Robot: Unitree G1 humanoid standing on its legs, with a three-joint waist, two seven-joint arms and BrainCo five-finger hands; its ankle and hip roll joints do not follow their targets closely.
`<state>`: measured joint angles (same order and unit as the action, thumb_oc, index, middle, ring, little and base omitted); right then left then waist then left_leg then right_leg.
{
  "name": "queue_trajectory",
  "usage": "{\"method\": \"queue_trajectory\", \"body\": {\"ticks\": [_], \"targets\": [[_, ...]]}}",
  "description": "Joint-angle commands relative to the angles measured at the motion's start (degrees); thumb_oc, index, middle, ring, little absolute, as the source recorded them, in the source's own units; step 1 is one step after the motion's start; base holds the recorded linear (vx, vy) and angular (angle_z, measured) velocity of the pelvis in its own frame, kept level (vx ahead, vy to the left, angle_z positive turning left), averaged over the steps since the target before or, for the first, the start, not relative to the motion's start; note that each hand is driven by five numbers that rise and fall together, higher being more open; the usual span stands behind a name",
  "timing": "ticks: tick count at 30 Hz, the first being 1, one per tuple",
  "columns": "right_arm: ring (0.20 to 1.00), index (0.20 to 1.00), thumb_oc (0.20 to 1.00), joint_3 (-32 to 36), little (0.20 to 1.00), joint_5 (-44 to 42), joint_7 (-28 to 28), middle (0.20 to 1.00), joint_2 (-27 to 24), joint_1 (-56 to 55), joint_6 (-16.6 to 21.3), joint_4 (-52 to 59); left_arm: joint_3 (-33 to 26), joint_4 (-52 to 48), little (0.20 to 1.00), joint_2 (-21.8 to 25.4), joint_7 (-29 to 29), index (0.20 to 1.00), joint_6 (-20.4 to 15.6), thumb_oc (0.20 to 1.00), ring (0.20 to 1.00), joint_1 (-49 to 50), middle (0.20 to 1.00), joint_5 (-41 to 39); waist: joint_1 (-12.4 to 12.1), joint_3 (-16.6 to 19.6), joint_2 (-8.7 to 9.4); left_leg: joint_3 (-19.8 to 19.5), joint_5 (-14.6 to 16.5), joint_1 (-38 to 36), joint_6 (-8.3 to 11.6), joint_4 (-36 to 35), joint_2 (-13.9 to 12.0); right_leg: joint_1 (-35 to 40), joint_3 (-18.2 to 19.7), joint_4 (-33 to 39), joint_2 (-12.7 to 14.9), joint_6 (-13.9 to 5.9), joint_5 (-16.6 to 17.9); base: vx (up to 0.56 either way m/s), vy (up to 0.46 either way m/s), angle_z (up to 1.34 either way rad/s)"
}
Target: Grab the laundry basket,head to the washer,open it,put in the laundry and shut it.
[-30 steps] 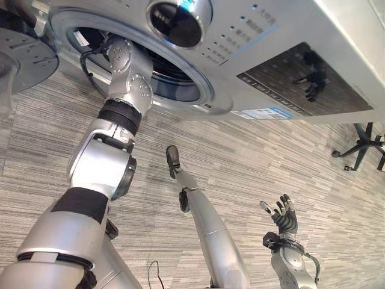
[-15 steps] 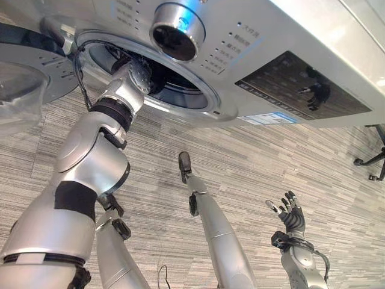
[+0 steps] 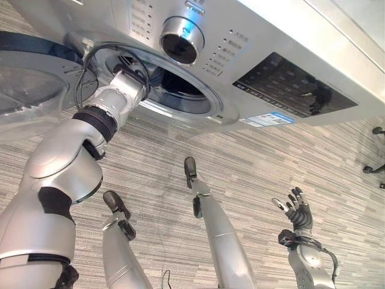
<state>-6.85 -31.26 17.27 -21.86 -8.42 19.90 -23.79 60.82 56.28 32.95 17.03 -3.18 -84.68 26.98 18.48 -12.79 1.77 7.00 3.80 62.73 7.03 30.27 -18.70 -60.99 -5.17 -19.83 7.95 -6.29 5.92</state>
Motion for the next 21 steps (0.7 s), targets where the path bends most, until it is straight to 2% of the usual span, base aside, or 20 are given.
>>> {"method": "queue_trajectory", "body": {"ticks": [1,5,9,10,16,21], "targets": [[1.000,1.000,1.000,-0.07,1.000,-0.08,-1.18,1.000,-6.17,-0.93,0.93,4.78,-0.45,3.34,1.000,0.95,3.94,1.000,1.36,1.000,1.000,-7.69,1.000,2.00,2.55,-2.91,-3.08,-3.91,4.70,-4.10,3.83,-0.71,-7.88,-1.22,-1.27,2.07,-1.12,-0.80,-2.23,-0.01,0.054,0.06],[1.000,1.000,1.000,0.29,1.000,-0.12,-0.98,1.000,-5.64,-1.12,1.00,3.17,-1.78,3.44,1.000,1.33,4.35,1.000,0.79,1.000,1.000,-7.20,1.000,-0.45,2.07,-2.71,-3.30,-4.03,4.60,-4.43,3.61,-0.86,-7.43,-0.79,-1.26,2.15,-0.73,-0.86,-2.14,0.00,0.008,0.00],[1.000,1.000,1.000,0.20,1.000,0.07,-0.68,1.000,-4.03,-1.31,0.36,1.47,-5.85,-1.04,1.000,2.57,3.59,1.000,-1.99,1.000,1.000,0.19,1.000,-4.64,1.51,-2.68,-3.36,-3.53,4.39,-6.25,3.42,-1.39,-6.66,0.88,-1.22,2.54,-0.16,-1.09,-2.10,0.01,0.042,0.00],[1.000,1.000,1.000,0.54,1.000,0.21,-0.22,1.000,-3.00,-1.22,0.00,0.71,-9.97,-5.19,1.000,2.81,2.58,1.000,-3.79,1.000,1.000,7.66,1.000,-8.24,0.98,-2.67,-3.42,-3.19,4.27,-8.02,3.29,-2.06,-6.08,2.37,-1.05,3.00,0.09,-1.17,-2.06,0.01,0.100,-0.01],[1.000,1.000,1.000,3.62,1.000,0.91,0.62,1.000,-1.69,-1.41,-1.38,-2.28,-21.07,-17.26,1.000,4.08,-1.77,1.000,-8.53,1.000,1.000,33.99,1.000,-16.66,-0.38,-3.00,-3.21,-1.42,4.23,-17.25,3.20,-5.59,-3.59,11.06,-1.09,6.40,1.38,-1.52,-1.38,0.02,0.081,0.02],[1.000,1.000,1.000,7.65,1.000,2.41,0.10,1.000,-1.55,-1.96,-3.10,-5.67,-25.19,-23.42,1.000,5.56,-5.91,1.000,-10.60,1.000,1.000,52.30,1.000,-18.50,-1.96,-3.57,-2.82,0.07,4.35,-27.75,3.06,-9.15,-1.03,21.37,-0.89,9.67,2.91,-2.40,-0.84,0.05,0.104,0.03]]}}
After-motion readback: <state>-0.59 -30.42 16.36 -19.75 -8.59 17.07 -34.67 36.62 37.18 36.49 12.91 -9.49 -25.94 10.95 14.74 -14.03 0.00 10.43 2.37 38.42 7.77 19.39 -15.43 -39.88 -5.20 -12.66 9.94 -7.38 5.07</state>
